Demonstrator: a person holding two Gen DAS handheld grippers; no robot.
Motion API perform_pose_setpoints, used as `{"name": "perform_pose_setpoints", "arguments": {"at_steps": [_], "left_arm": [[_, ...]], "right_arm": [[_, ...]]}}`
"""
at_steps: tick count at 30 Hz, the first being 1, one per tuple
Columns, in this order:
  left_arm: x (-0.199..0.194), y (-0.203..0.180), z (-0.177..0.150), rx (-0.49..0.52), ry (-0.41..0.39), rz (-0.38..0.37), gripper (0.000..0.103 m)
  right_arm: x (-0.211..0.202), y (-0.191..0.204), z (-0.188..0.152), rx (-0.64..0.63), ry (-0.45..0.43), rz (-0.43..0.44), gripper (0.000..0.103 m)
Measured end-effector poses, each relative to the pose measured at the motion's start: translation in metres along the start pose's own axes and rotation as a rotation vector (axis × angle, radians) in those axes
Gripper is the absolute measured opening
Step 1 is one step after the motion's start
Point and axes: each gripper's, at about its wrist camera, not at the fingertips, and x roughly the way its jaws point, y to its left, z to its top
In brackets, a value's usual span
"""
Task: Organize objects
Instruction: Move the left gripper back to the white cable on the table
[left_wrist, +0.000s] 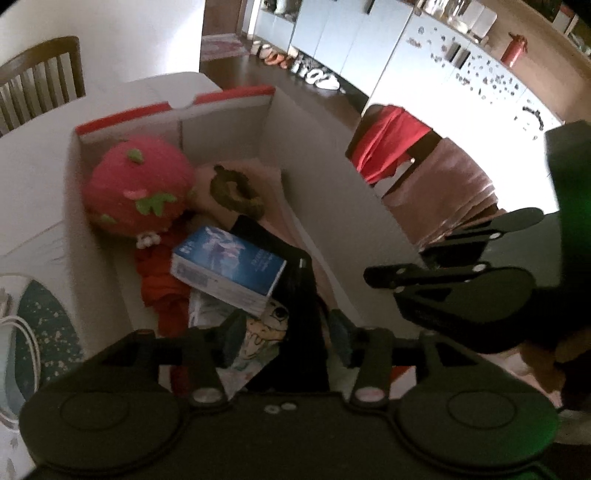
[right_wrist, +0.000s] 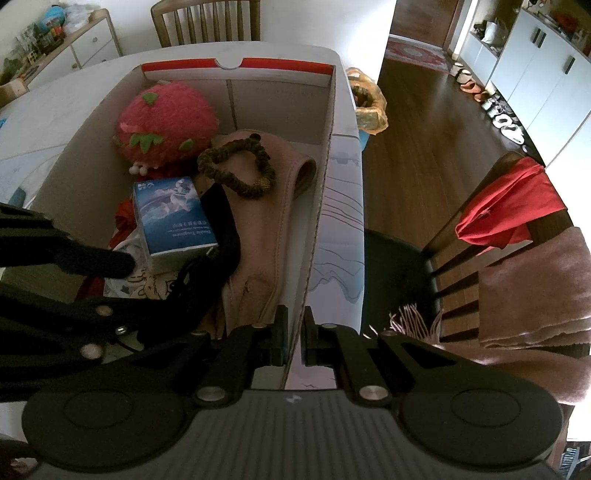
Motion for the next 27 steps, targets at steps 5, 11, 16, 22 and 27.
{"name": "perform_pose_setpoints", "arguments": {"at_steps": [5, 11, 16, 22, 27], "left_arm": [[-0.027, 0.005, -0.003, -0.017, -0.058, 0.005, 0.054], [-0.065, 0.023, -0.011, -0.041, -0.132, 0.025, 0.076], [-0.091, 0.051, -0.019, -0.080, -0.181, 0.097, 0.086], [-0.110, 0.099, -0.032, -0.169, -0.216, 0.226, 0.101], [-0.110, 0.138, -0.041, -0.211, -0.201, 0.331, 0.102]], "right_arm": [[-0.001, 0.000, 0.000, 0.000, 0.001, -0.003, 0.006], [-0.002, 0.001, -0.001, -0.002, 0.003, -0.008, 0.006], [-0.002, 0.003, -0.001, 0.000, 0.006, -0.011, 0.006], [-0.002, 0.005, 0.000, 0.003, 0.011, -0.018, 0.006], [-0.002, 0.007, 0.000, 0.006, 0.016, -0.027, 0.006]]}}
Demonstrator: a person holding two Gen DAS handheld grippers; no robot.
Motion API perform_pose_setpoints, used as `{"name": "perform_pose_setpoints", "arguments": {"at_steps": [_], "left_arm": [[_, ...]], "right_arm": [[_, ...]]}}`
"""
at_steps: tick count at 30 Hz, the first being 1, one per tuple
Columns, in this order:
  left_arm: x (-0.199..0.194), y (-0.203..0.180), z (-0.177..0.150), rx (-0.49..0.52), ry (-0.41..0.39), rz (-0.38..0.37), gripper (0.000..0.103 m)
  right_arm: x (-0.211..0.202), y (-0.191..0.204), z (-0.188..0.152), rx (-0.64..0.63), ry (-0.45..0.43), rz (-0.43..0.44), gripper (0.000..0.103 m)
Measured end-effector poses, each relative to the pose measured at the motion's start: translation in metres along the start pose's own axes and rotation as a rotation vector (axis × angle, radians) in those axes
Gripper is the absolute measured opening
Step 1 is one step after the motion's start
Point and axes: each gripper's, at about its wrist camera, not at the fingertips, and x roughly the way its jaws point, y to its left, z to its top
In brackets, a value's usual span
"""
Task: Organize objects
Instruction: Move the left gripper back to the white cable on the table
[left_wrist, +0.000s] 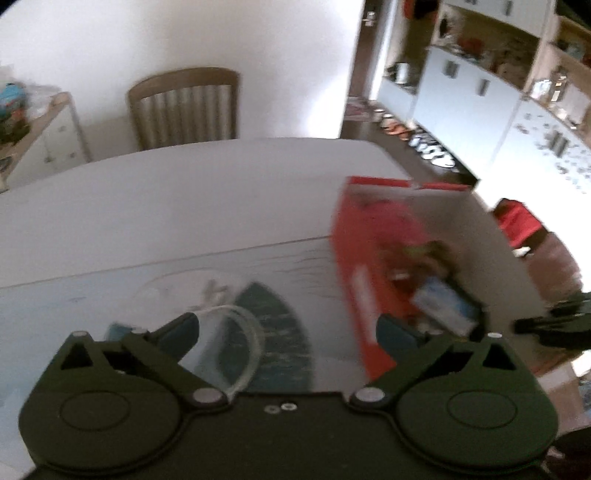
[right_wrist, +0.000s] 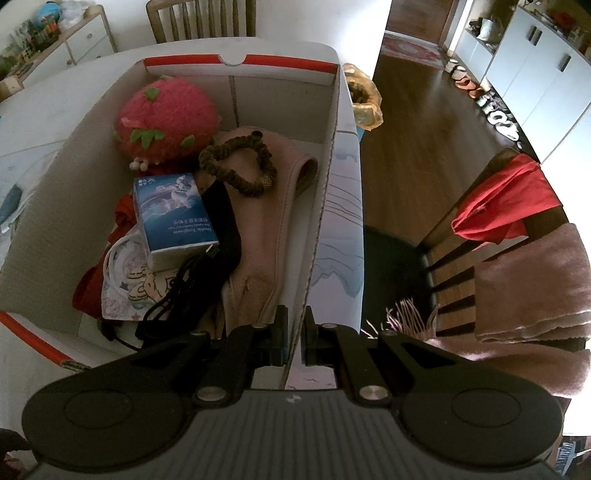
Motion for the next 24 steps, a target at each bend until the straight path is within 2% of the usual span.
{"name": "perform_pose_setpoints", "arguments": {"at_steps": [9, 19, 24], "left_arm": [[0.046, 0.050, -0.016, -0.016, 0.048, 0.087, 0.101], [0.085, 0.075, -0.027, -0.021, 0.088, 0.095, 0.099], [0.098, 0.082, -0.029, -0.033, 0.108, 0.097, 0.091]], "right_arm": [[-0.002, 0.002, 0.000, 0.010, 0.005, -0.017, 0.006], [-0.001, 0.005, 0.000, 0.018, 0.022, -0.038, 0.006], [0.000, 0.006, 0.000, 0.021, 0.028, -0.044, 0.006]]}}
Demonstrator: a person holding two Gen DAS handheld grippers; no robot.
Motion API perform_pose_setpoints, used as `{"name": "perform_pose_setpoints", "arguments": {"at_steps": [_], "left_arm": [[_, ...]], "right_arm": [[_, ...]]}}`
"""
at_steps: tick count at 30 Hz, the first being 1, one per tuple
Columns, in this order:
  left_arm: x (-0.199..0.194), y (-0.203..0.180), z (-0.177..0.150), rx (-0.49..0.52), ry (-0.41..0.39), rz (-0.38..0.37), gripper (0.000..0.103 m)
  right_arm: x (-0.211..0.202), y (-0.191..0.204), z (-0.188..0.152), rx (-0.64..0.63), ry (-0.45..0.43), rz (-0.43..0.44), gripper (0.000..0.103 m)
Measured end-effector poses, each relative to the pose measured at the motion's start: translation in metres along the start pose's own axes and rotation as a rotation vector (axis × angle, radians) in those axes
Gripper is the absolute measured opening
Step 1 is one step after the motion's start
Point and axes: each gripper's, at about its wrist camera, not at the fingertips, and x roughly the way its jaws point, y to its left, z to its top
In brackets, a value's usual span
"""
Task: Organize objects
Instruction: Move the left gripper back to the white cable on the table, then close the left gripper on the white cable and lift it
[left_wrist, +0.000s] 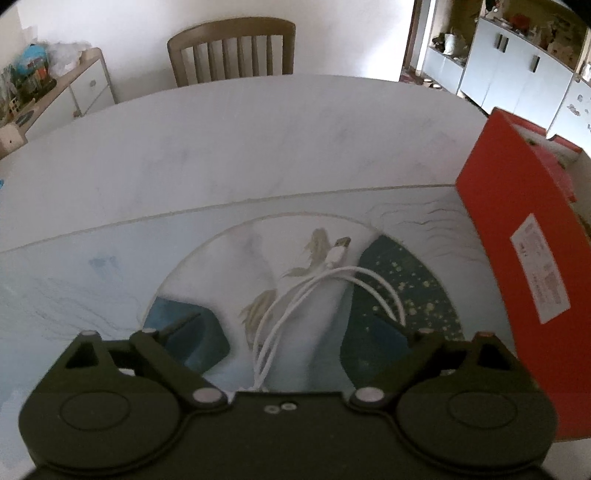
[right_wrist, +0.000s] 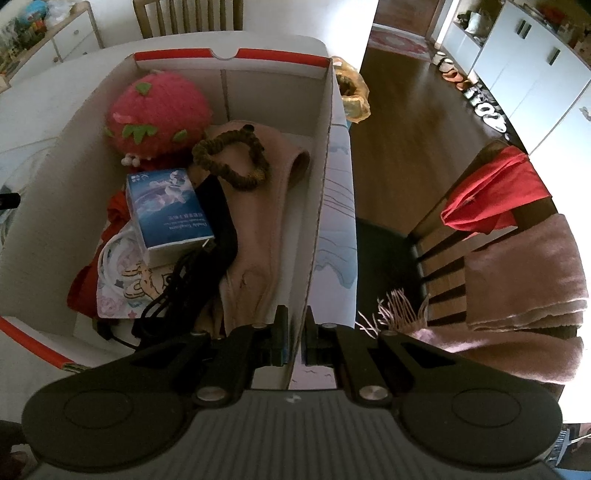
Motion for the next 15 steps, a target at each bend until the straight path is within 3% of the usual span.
{"name": "perform_pose_setpoints", "arguments": {"at_steps": [15], "left_arm": [[0.018, 0.004, -0.002, -0.033, 0.053, 0.002, 0.060]], "right_arm": [[0.000, 0.000, -0.001, 0.002, 0.006, -0.006, 0.006]]}}
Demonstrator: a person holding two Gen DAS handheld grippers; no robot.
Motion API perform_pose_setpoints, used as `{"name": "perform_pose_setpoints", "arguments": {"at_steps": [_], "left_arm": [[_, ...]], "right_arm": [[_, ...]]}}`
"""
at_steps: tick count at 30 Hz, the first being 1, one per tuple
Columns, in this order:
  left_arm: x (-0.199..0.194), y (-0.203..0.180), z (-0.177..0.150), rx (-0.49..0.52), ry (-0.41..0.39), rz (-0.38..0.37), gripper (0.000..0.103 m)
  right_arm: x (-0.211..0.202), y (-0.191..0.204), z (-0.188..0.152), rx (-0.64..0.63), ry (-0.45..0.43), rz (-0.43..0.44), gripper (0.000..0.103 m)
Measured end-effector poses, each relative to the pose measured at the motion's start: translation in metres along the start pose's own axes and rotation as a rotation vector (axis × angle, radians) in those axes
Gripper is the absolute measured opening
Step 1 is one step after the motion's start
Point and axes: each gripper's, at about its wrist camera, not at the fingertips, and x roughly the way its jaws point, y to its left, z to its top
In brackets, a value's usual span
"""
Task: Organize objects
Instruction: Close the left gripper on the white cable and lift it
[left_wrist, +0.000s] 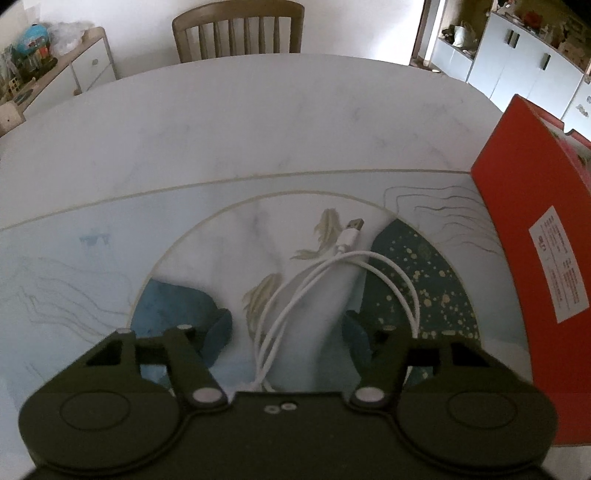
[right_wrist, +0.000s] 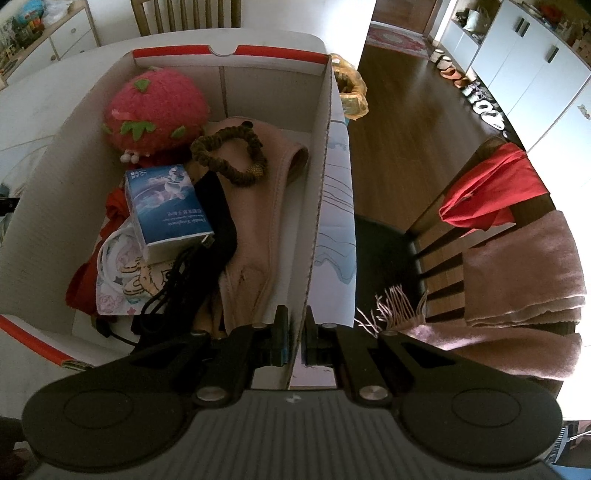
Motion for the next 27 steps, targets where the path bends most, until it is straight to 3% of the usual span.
{"name": "perform_pose_setpoints", "arguments": {"at_steps": [4, 6, 8, 15, 27], "left_arm": [[-0.003, -0.005, 0.000, 0.014, -0.005, -0.005, 0.039], [-0.004, -0.008, 0.001, 0.024, -0.004, -0.012, 0.017], [-0.005, -0.012, 0.002, 0.029, 0.003, -0.025, 0.007], [-0.015, -0.020, -0.002, 0.010, -0.005, -0.017, 0.003], [-0.088, -0.031, -0.007, 0.008, -0.136, -0.004, 0.003]], "right_arm": [[0.000, 0.000, 0.000, 0.002, -0.001, 0.000, 0.006], [0.000, 0.000, 0.000, -0.001, -0.003, 0.002, 0.006], [-0.001, 0.000, 0.000, -0.002, -0.005, 0.003, 0.006], [-0.002, -0.002, 0.000, 0.000, -0.010, 0.010, 0.006], [-0.005, -0.002, -0.001, -0.016, -0.033, 0.025, 0.006]]}}
